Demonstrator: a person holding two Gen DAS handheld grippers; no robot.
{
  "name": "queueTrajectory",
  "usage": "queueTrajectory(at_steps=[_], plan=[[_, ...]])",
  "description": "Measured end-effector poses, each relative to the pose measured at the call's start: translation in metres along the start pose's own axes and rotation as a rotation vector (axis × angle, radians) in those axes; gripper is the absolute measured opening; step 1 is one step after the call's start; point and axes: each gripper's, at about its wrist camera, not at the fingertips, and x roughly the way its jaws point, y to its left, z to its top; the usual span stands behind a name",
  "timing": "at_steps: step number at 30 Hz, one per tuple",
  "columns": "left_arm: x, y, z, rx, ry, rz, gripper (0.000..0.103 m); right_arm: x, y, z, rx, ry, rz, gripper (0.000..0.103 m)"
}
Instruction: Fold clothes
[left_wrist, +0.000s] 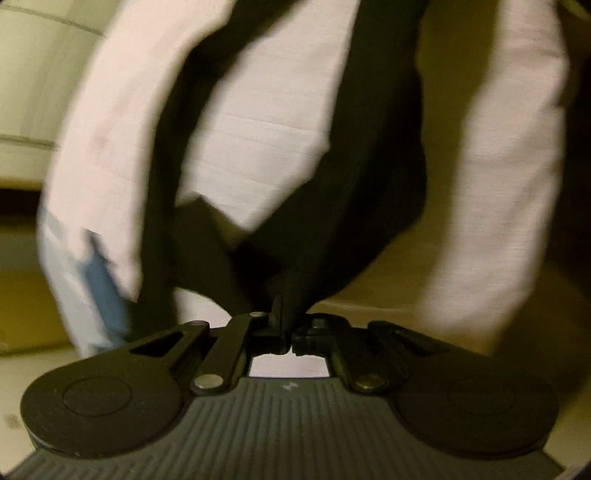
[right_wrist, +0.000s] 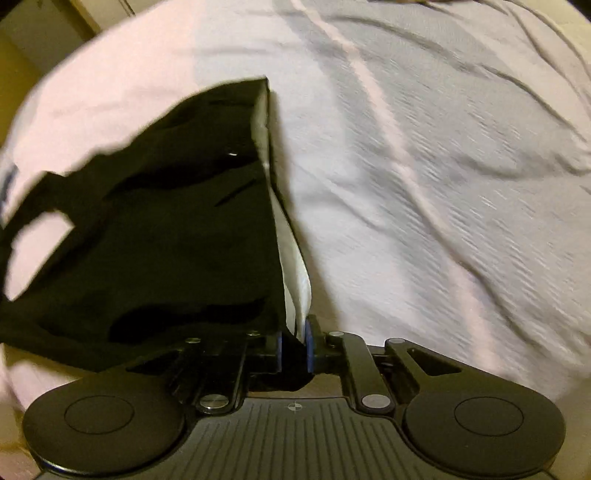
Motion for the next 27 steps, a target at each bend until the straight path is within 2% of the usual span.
queueTrajectory(at_steps=[3,4,7,9,10,12,15,17,18,21,23,27], plan=[[-0.003,-0.036,0.004,-0.063,0.080,-0.073,0.007,0.012,-0.027,-0.020,0.048,0.064,-0.018,0.010],[-0.004,-0.043,0.006,-0.087,0.101,-0.103,0.008,0.016,-0.025,-0.024,0.024,0.070,-0.025,0.010],[-0.024,-0.033,0.005,-0.165,0.103,-0.128,0.014,0.025,-0.021,-0.030,-0.036,0.090,-0.040,0.012],[-0.035,-0.013,0.003,-0.227,0.085,-0.144,0.016,0.023,-0.017,-0.028,-0.044,0.099,-0.048,0.021],[-0.041,-0.003,0.002,-0.258,0.076,-0.151,0.018,0.021,-0.015,-0.027,-0.043,0.100,-0.054,0.028],[-0.052,0.018,0.006,-0.299,0.013,-0.152,0.028,0.009,-0.011,-0.020,-0.048,0.074,-0.078,0.033],[-0.072,0.043,0.016,-0.334,-0.104,-0.138,0.035,-0.009,-0.003,-0.009,-0.016,0.008,-0.073,0.042],[-0.066,0.057,0.040,-0.308,-0.181,-0.131,0.037,-0.020,0.001,-0.002,0.009,-0.041,-0.070,0.054],[-0.062,0.065,0.052,-0.294,-0.220,-0.127,0.037,-0.022,0.005,0.002,0.023,-0.068,-0.065,0.056],[-0.040,0.081,0.104,-0.238,-0.339,-0.164,0.038,-0.020,0.016,0.018,0.042,-0.112,-0.011,0.061],[-0.032,0.084,0.145,-0.173,-0.407,-0.185,0.039,-0.013,0.024,0.031,-0.011,-0.123,0.016,0.061],[-0.030,0.083,0.225,-0.098,-0.550,-0.221,0.040,0.018,0.023,0.056,-0.075,-0.093,0.049,0.061]])
